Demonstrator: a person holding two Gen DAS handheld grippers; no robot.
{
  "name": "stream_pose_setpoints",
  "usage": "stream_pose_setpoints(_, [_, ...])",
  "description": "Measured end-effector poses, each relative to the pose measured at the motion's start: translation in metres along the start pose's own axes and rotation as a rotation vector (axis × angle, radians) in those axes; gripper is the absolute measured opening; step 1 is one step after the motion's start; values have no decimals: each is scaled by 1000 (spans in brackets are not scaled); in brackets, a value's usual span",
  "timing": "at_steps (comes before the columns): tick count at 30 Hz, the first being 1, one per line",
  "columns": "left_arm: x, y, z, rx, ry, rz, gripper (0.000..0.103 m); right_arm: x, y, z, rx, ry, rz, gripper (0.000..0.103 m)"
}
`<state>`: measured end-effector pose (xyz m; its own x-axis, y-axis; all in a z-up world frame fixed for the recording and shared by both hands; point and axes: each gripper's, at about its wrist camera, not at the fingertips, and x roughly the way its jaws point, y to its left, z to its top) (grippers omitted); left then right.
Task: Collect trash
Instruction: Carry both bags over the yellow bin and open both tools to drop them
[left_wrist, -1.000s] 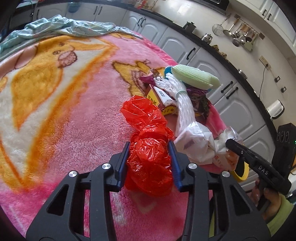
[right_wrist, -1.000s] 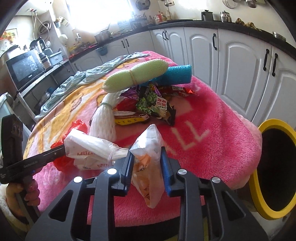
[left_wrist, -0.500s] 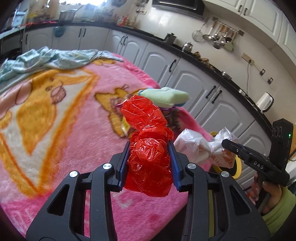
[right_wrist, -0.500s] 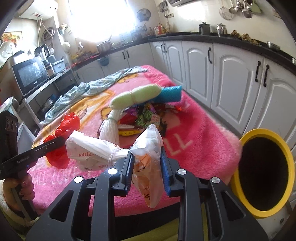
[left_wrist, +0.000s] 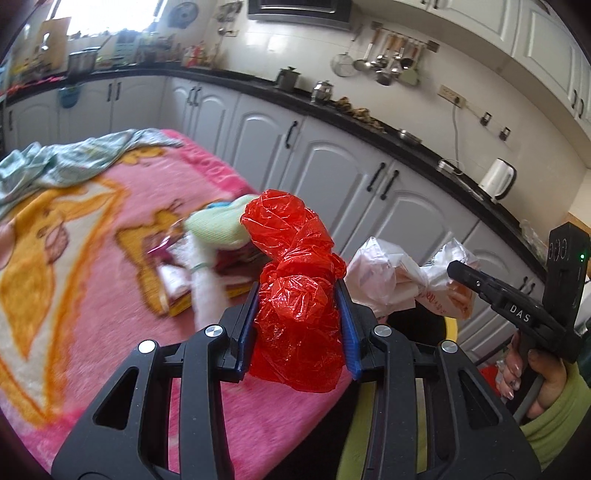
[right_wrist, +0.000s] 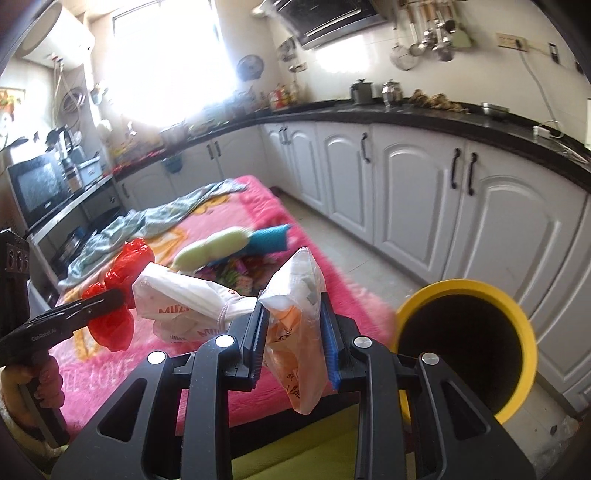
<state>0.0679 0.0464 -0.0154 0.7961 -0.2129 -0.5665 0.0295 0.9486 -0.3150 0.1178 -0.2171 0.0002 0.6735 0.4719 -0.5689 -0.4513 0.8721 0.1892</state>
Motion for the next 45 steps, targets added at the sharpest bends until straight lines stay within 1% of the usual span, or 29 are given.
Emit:
stream_pose_setpoints(5, [17,-32,13,52,1,-45,31,-16,-29,3,37,-36,-68,26])
stream_pose_setpoints(14, [53,-90,20,141,31,-128,31,-40,-80,-1,127,-87,-172,26])
stream_pose_setpoints(18, [69,-112,21,166,48,-159,31,-48,-96,-4,147,-105,-225,26])
stream_pose_setpoints(24, [94,-135,21,189,75,-195,31,-56,-123,-10,170,-123,-314,26])
stream_pose_setpoints(29, [113,-151,16,205,100,-220,31,-56,-142,-17,183,-117,-385,26])
stream_pose_setpoints(34, [133,-165,11,216,133,-245,31,-49,-161,-27,210,-89,-438,27])
stream_pose_setpoints(37, [147,-174,8,222,159,-257,31,-46,-167,-31,208,-75,-489,27])
stream_pose_setpoints(45, [185,-189,-2,228,228,-288,31,-33,-185,-38,226,-41,-548,29])
